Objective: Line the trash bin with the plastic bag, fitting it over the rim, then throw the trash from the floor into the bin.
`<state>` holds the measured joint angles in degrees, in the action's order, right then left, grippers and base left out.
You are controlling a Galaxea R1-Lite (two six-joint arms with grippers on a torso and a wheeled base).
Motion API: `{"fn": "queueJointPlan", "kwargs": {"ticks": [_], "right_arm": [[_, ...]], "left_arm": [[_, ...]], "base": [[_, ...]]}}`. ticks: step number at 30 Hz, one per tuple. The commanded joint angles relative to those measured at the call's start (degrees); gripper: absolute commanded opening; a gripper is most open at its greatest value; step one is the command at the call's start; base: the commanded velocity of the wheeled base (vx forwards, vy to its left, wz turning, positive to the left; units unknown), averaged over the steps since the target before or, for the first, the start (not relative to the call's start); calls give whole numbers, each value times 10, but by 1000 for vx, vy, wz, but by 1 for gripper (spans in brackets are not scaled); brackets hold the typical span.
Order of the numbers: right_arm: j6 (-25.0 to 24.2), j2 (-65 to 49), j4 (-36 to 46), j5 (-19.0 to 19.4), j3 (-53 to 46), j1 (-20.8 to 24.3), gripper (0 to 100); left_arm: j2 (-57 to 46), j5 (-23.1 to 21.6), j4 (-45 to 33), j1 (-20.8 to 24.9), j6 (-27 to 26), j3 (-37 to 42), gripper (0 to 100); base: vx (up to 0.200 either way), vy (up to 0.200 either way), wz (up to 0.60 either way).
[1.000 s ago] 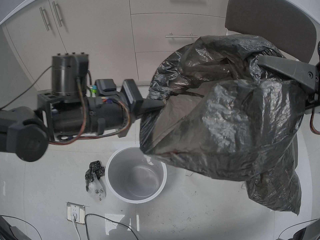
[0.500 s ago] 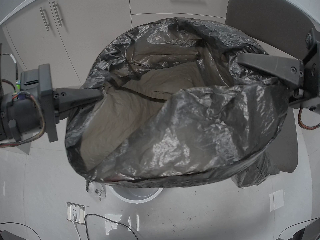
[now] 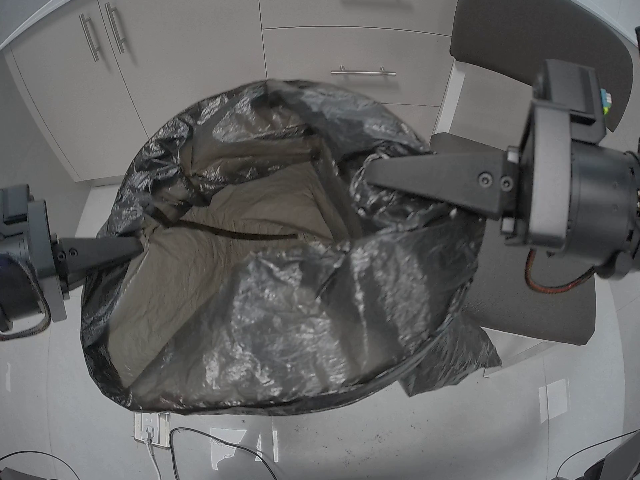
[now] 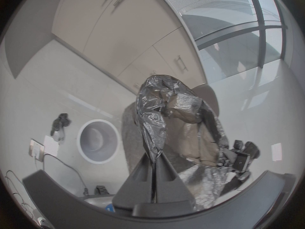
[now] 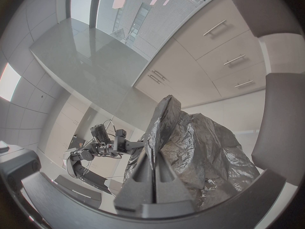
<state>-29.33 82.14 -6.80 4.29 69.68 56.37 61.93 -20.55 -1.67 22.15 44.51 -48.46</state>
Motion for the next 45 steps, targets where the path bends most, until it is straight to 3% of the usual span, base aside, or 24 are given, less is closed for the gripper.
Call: {"fn": "queueJointPlan", "kwargs": {"ticks": [1, 7, 21, 32, 45], "right_arm": [[-19, 46, -1, 2, -5, 15, 0], [-50, 73, -1, 3, -6, 37, 0], [-63, 131, -4, 4, -20, 79, 0], [-64, 208, -71, -19, -5, 80, 0], [-34, 252, -72, -48, 44, 27, 0]], "left_arm": [[-1, 47, -1, -5, -28, 64, 0], [-13, 59, -10, -4, -27, 86, 0], [-59, 75, -74, -4, -28, 90, 0], [-10, 74, -40, -16, -34, 129, 0], [123, 68, 72, -124, -102, 132, 0]], "base": [[0, 0, 0], [0, 0, 0], [0, 0, 0], [0, 0, 0], [0, 0, 0]]}}
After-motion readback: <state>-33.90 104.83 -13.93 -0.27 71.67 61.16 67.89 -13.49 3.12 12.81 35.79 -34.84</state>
